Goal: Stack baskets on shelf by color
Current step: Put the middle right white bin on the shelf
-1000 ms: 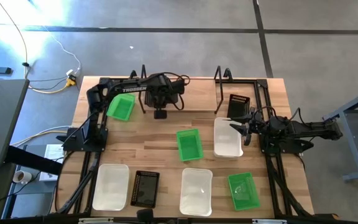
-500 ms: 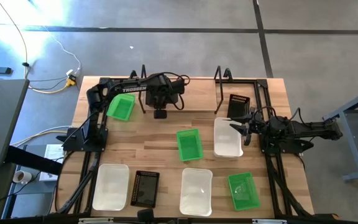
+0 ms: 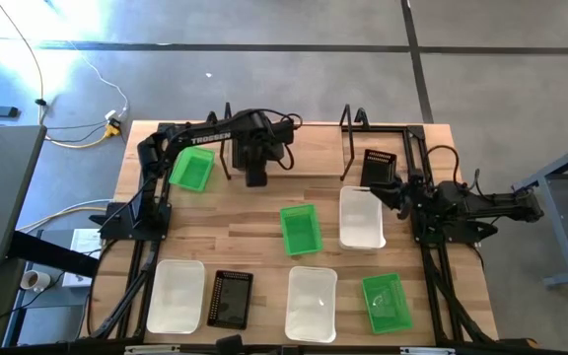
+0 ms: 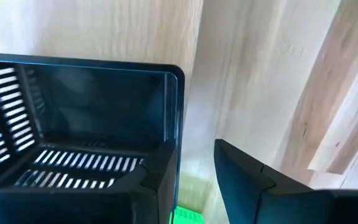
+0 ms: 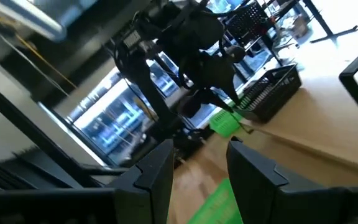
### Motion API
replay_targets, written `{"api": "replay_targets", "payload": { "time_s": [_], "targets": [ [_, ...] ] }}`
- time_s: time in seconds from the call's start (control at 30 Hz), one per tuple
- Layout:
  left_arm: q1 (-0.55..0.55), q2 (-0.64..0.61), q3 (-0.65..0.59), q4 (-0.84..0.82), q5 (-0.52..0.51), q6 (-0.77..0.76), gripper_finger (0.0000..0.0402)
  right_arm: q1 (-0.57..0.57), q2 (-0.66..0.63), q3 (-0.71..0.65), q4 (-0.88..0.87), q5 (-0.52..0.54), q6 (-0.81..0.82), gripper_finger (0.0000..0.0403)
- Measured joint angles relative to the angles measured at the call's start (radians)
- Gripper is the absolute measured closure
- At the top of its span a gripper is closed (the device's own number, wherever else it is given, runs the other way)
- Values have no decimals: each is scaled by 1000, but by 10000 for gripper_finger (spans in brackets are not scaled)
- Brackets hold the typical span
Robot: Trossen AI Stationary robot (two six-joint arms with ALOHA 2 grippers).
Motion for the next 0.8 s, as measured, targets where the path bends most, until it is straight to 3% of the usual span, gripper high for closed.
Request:
{"api": "replay_targets", "payload": {
  "time_s": [0.47,0.63,0.8],
  "targets": [
    [-42,-8,243,-126,-5,-123,300,0,0,0,104,-2,124,269],
    [-97,-65,282,-126,9,-207,300,0,4,51,138,-63,23,269],
    [-164,-140,283,-109,92,-324,300,0,49,217,-69,-94,-135,269]
  ]
}}
